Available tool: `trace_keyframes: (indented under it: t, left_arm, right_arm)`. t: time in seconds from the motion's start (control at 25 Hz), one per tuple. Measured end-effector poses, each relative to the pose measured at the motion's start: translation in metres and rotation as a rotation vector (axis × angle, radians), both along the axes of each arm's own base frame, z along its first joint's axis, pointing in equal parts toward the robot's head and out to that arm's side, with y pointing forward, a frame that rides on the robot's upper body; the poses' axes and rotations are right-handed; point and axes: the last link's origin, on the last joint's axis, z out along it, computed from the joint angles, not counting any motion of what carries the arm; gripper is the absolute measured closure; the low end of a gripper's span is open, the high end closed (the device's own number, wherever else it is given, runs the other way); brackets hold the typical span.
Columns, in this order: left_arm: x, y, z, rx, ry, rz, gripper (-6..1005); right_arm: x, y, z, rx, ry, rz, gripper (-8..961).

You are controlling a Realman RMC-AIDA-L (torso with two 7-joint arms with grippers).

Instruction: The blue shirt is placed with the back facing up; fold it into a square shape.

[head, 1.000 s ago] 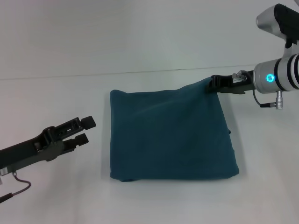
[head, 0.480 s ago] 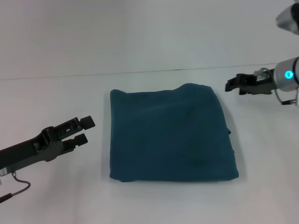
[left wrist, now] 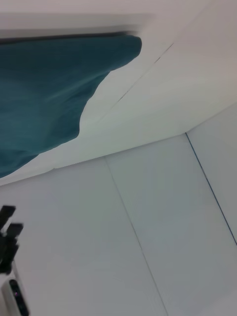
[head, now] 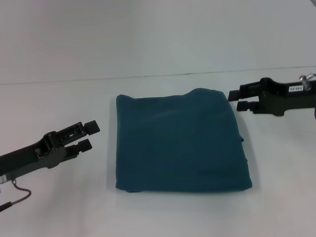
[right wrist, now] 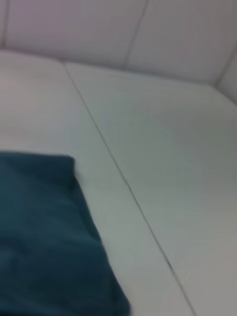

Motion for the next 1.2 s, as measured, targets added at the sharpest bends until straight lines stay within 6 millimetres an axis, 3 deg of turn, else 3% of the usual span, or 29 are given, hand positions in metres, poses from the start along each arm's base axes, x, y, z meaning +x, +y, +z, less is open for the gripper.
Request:
trace_keyframes:
  t: [0.2,0.56,0.72,0.96,1.2]
  left_arm:
    - [0.000,0.000,0.000,0.000,0.001,0.000,66]
    - [-0.002,-0.002,0.000,0.000,0.000,0.008,66]
    - [-0.002,-0.002,0.000,-0.002,-0.002,0.008,66]
    - [-0.002,-0.003,0.000,-0.005,-0.006,0.008,67]
    - [-0.001,-0.003,0.000,-0.010,-0.011,0.008,67]
  right_arm:
    - [-0.003,-0.009,-0.019,-0.078,0.047,-0.011,479]
    - [0.004,-0.008,-0.046,-0.140,-0.058,-0.052,482]
    - [0.016,-0.010,-0.041,-0.153,-0.125,-0.099,482]
    - [0.026,-0.010,-0.019,-0.129,-0.167,-0.116,458]
    - [0.008,-0.017,0.001,-0.114,-0.052,-0.026,434]
